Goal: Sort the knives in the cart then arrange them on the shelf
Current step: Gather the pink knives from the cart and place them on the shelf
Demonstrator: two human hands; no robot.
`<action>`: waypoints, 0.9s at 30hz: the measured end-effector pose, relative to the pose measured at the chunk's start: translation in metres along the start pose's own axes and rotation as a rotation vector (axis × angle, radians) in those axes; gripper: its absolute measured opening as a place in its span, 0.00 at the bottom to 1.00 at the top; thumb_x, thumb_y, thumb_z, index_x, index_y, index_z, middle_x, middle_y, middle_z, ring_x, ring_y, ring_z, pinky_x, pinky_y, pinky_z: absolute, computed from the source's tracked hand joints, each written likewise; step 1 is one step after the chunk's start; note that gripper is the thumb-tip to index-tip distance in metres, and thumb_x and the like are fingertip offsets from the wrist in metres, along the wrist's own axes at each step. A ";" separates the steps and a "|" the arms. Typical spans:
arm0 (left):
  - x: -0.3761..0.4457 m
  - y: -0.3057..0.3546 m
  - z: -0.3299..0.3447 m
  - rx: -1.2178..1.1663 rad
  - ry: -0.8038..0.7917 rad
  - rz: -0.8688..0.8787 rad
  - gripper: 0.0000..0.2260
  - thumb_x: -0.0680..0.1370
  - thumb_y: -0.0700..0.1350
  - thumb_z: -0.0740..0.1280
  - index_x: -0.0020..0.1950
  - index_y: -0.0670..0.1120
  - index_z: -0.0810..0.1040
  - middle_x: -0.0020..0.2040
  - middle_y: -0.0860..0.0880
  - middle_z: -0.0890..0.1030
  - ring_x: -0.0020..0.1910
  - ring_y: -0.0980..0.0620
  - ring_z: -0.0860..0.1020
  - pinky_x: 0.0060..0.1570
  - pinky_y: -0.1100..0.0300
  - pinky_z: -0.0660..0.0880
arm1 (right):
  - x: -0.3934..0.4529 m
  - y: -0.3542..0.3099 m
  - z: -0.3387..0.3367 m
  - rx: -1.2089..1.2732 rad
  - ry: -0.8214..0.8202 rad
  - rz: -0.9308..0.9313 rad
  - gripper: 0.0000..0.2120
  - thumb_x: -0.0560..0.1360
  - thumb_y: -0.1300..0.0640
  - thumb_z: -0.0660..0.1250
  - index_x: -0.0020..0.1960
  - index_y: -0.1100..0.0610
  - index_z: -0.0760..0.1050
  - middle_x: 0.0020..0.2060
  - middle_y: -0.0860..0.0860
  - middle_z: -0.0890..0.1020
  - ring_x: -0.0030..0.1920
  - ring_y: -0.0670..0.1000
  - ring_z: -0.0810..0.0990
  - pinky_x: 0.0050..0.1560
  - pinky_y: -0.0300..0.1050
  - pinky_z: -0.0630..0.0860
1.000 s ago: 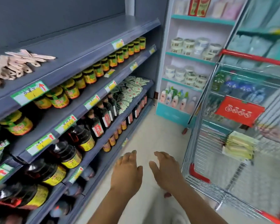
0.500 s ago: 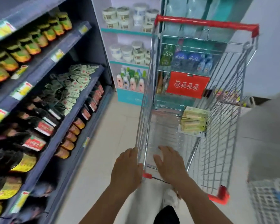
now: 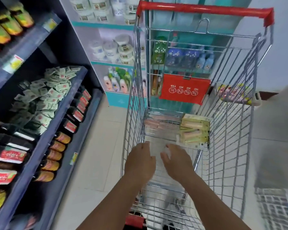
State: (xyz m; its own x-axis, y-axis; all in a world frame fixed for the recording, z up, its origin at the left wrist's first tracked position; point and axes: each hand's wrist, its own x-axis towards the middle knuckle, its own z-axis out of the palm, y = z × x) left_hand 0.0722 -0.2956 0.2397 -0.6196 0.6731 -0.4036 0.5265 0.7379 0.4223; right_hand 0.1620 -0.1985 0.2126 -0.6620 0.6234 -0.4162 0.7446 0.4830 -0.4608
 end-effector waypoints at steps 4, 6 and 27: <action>0.048 -0.008 0.005 -0.037 -0.074 0.006 0.24 0.80 0.49 0.59 0.75 0.47 0.59 0.70 0.46 0.67 0.68 0.48 0.66 0.66 0.54 0.67 | 0.040 -0.007 0.005 0.005 0.053 0.077 0.23 0.80 0.47 0.56 0.72 0.54 0.64 0.70 0.53 0.70 0.68 0.54 0.68 0.67 0.47 0.64; 0.069 -0.012 0.009 -0.052 -0.102 0.004 0.22 0.79 0.49 0.60 0.73 0.48 0.63 0.67 0.46 0.70 0.65 0.47 0.69 0.63 0.51 0.70 | 0.058 -0.008 0.007 0.015 0.079 0.109 0.23 0.80 0.47 0.57 0.72 0.55 0.64 0.69 0.53 0.70 0.68 0.54 0.69 0.67 0.47 0.65; 0.271 -0.012 0.140 -0.032 -0.198 -0.213 0.33 0.79 0.40 0.61 0.78 0.50 0.46 0.76 0.46 0.57 0.73 0.45 0.59 0.68 0.53 0.64 | 0.301 0.104 0.065 -0.261 -0.098 0.037 0.30 0.78 0.52 0.59 0.77 0.54 0.52 0.74 0.55 0.61 0.72 0.58 0.62 0.69 0.53 0.63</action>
State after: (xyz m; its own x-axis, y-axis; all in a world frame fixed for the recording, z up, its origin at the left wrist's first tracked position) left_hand -0.0207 -0.1155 0.0114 -0.5873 0.5018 -0.6350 0.3762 0.8639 0.3348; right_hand 0.0350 -0.0009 -0.0118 -0.6295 0.5873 -0.5087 0.7570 0.6110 -0.2315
